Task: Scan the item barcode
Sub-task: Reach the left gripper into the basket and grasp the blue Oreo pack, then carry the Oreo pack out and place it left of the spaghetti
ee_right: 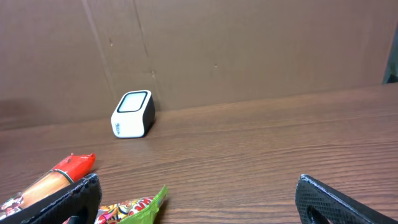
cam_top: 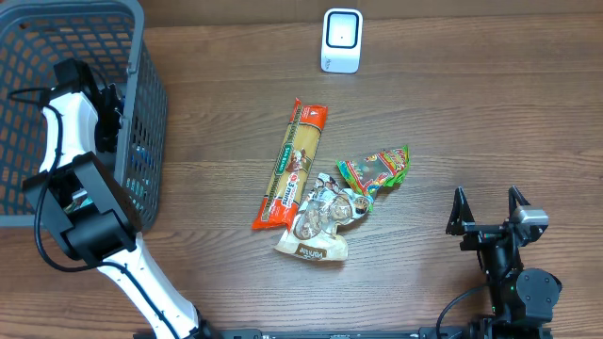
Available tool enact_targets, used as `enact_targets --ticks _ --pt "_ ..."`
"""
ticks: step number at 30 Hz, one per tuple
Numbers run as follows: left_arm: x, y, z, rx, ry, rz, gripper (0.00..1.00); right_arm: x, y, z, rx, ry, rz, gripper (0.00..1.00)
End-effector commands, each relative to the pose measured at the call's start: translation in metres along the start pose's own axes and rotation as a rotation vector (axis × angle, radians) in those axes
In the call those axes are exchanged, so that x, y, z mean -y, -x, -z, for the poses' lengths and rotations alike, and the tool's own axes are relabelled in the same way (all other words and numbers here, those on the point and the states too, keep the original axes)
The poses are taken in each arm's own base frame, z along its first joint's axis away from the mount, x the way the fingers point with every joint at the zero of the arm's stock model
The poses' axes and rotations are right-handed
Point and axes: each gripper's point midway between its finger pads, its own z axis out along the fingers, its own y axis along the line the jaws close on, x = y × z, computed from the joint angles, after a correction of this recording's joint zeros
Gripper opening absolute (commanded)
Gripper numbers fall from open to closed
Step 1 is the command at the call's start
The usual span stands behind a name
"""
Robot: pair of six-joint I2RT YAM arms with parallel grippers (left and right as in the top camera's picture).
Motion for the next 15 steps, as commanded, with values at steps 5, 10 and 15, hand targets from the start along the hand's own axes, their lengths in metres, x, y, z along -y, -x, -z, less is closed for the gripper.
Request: enact_targets --ticks 5,10,15 --pt "0.005 0.020 0.129 0.274 0.075 -0.014 0.09 0.003 -0.002 0.000 0.004 -0.011 0.004 1.00" --pt "0.015 0.012 0.221 0.466 0.071 -0.031 0.09 0.003 -0.002 0.000 0.004 -0.011 0.004 1.00" --pt "0.064 -0.018 0.310 0.665 -0.013 -0.218 0.11 0.003 -0.002 0.000 0.004 -0.011 0.004 1.00"
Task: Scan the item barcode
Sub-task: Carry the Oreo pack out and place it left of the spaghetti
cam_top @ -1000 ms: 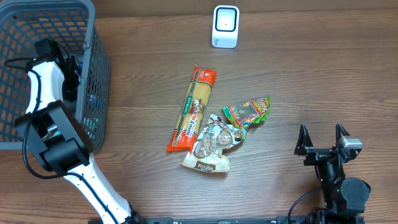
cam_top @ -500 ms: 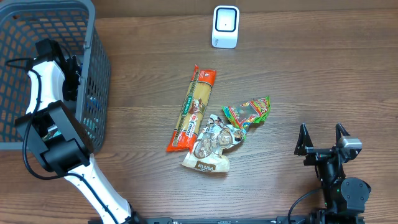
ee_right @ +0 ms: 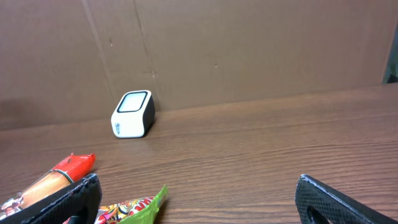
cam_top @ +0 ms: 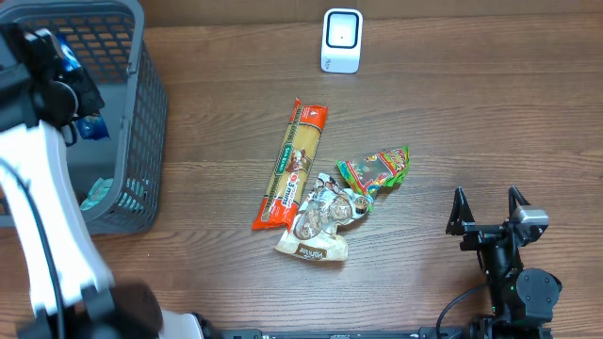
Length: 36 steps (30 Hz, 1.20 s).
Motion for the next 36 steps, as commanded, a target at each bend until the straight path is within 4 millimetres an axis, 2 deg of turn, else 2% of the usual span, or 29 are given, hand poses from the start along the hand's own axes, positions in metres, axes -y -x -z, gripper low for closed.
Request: enact_targets --ticks 1,3,5,7,9,13,17,22,28,33,36 --pt "0.041 0.016 0.068 0.156 -0.100 -0.142 0.12 0.003 -0.002 0.000 0.004 -0.011 0.004 1.00" --pt "0.061 0.017 0.103 0.233 -0.133 -0.223 0.12 0.003 -0.002 0.000 0.004 -0.011 0.004 1.00" --pt "0.077 0.014 0.127 0.280 -0.166 -0.273 0.11 0.003 -0.002 0.000 0.004 -0.011 0.004 1.00" --pt "0.091 0.006 0.139 0.284 -0.202 -0.307 0.09 0.003 -0.002 0.000 0.004 -0.011 0.004 1.00" --pt "0.103 -0.009 0.138 0.235 -0.232 -0.339 0.09 0.003 -0.002 0.000 0.004 -0.011 0.004 1.00" --pt "0.126 -0.049 0.108 0.033 -0.287 -0.397 0.06 0.003 -0.002 0.000 0.004 -0.011 0.004 1.00" --pt "0.154 -0.084 0.064 -0.147 -0.317 -0.469 0.05 0.003 -0.002 0.000 0.004 -0.011 0.004 1.00" --pt "0.179 -0.120 0.005 -0.244 -0.297 -0.511 0.05 0.003 -0.002 0.000 0.004 -0.011 0.004 1.00" --pt "0.190 -0.174 -0.066 -0.368 -0.295 -0.545 0.07 0.003 -0.002 0.000 0.004 -0.011 0.004 1.00" --pt "0.193 -0.217 -0.108 -0.481 -0.286 -0.578 0.08 0.003 -0.002 0.000 0.004 -0.011 0.004 1.00" --pt "0.205 -0.237 -0.122 -0.524 -0.332 -0.608 0.08 0.003 -0.002 0.000 0.004 -0.011 0.004 1.00"
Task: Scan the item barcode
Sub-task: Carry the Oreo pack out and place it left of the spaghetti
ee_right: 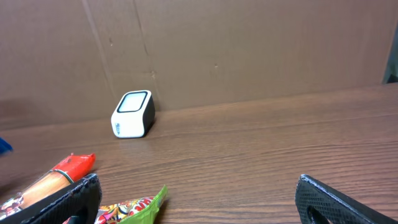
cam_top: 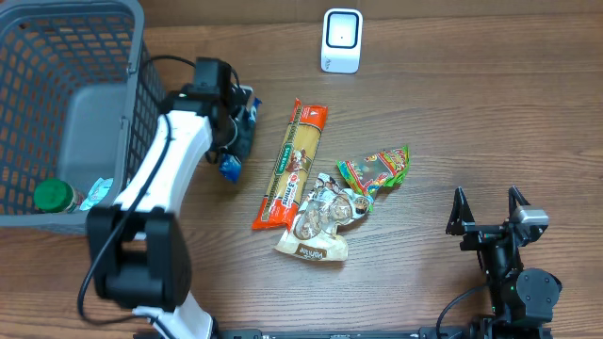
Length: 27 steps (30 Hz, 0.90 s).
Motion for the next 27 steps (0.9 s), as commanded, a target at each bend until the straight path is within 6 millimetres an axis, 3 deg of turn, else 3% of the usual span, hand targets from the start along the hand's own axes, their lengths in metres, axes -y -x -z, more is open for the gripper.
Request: enact_targets --ticks 1,9,10,11,13,15,19,23,27 --pt "0.018 -0.001 -0.021 -0.027 -0.053 -0.057 0.08 0.003 -0.002 0.000 0.005 -0.012 0.003 1.00" --pt "0.042 -0.002 -0.043 -0.053 -0.080 -0.099 0.12 0.003 -0.002 0.000 0.005 -0.012 0.003 1.00" --pt "0.043 -0.002 -0.044 -0.055 -0.081 -0.099 0.20 0.003 -0.002 0.000 0.005 -0.012 0.003 1.00" --pt "0.044 -0.002 -0.044 -0.055 -0.081 -0.100 0.39 0.003 -0.002 0.000 0.005 -0.012 0.003 1.00" --pt "0.044 0.000 -0.044 -0.047 -0.080 -0.095 0.63 0.003 -0.002 0.000 0.005 -0.012 0.003 1.00" --pt "0.044 0.003 -0.044 -0.036 -0.080 -0.093 0.95 0.003 -0.002 0.000 0.005 -0.012 0.003 1.00" --pt "0.040 0.006 -0.040 -0.026 -0.075 -0.085 0.98 0.003 -0.002 0.000 0.005 -0.012 0.003 1.00" --pt "0.030 0.022 -0.008 0.038 -0.036 -0.066 1.00 0.003 -0.002 0.000 0.005 -0.012 0.003 1.00" --pt "0.016 0.051 0.070 0.199 0.041 -0.056 1.00 0.003 -0.002 0.000 0.005 -0.012 0.003 1.00"
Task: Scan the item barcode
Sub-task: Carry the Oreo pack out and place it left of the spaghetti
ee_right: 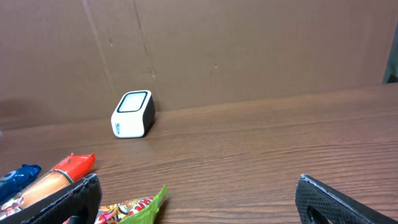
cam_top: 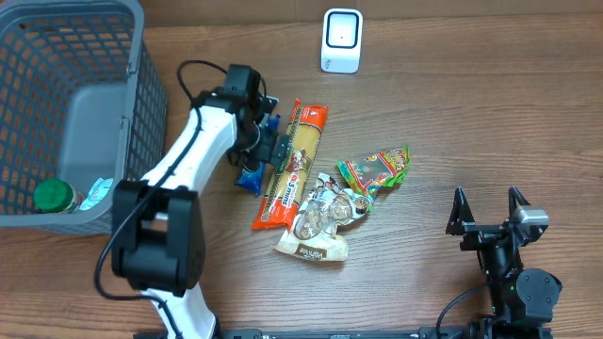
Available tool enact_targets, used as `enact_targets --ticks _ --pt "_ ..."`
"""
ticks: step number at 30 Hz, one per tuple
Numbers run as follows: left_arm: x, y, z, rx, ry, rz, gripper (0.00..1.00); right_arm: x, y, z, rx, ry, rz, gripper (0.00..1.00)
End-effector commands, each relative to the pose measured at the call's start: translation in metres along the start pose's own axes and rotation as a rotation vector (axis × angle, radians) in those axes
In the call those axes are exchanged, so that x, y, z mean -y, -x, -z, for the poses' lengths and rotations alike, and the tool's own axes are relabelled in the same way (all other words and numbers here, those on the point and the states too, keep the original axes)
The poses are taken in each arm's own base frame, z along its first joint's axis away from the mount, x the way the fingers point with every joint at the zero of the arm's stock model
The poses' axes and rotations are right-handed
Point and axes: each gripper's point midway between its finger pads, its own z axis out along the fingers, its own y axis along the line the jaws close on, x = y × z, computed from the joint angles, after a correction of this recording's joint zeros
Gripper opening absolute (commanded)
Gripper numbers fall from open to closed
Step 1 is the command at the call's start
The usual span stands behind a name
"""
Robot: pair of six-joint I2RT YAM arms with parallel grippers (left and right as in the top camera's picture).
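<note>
A white barcode scanner (cam_top: 341,40) stands at the table's far edge, also in the right wrist view (ee_right: 132,114). My left gripper (cam_top: 261,143) is shut on a blue packet (cam_top: 251,176) by its middle, low over the table, just left of the long orange pasta packet (cam_top: 294,165). One end of the blue packet (ee_right: 12,177) shows at the left edge of the right wrist view. My right gripper (cam_top: 488,209) rests open near the front right with nothing between its fingers (ee_right: 78,199).
A grey basket (cam_top: 141,113) at the left holds a green-lidded jar (cam_top: 52,195) and a pale packet (cam_top: 95,192). A green snack bag (cam_top: 375,169) and a silver-brown pouch (cam_top: 318,224) lie mid-table beside the pasta packet. A cardboard wall backs the table.
My left gripper has moved right with the blue packet, from just beside the basket to right against the orange pasta packet. The right arm has not moved.
My left gripper was down inside the basket. Then it was high over the basket with a blue packet in it. Then it held the packet over the table right of the basket, and now beside the pasta packet. The right gripper stayed open throughout.
</note>
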Motion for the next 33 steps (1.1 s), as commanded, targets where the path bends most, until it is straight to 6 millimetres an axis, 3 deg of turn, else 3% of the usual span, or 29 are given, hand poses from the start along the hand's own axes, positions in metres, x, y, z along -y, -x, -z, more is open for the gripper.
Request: enact_targets --ticks 1,5,8,12,15,18,20,27,33 --pt "-0.016 0.046 0.109 0.272 0.105 0.008 1.00 0.003 -0.002 0.000 0.004 -0.011 0.003 1.00" --pt "-0.036 0.050 0.210 0.466 0.224 0.047 1.00 0.003 -0.002 0.000 0.004 -0.011 0.003 1.00" --pt "-0.059 0.037 0.276 0.596 0.301 0.111 1.00 0.003 -0.002 0.000 0.004 -0.011 0.004 1.00" --pt "-0.106 -0.003 0.337 0.708 0.406 0.252 1.00 0.003 -0.002 0.000 0.004 -0.011 0.004 1.00" --pt "-0.140 -0.040 0.355 0.704 0.474 0.378 1.00 0.003 -0.002 0.000 0.004 -0.011 0.003 1.00" --pt "-0.175 -0.086 0.359 0.652 0.525 0.579 1.00 0.003 -0.002 0.000 0.004 -0.011 0.003 1.00" --pt "-0.185 -0.102 0.352 0.619 0.504 0.657 1.00 0.003 -0.002 0.000 0.004 -0.011 0.003 1.00" --pt "-0.220 -0.126 0.295 0.507 0.443 0.819 1.00 0.003 -0.002 0.000 0.004 -0.011 0.003 1.00" --pt "-0.238 -0.135 0.225 0.393 0.378 0.949 1.00 0.003 -0.002 0.000 0.004 -0.011 0.004 1.00"
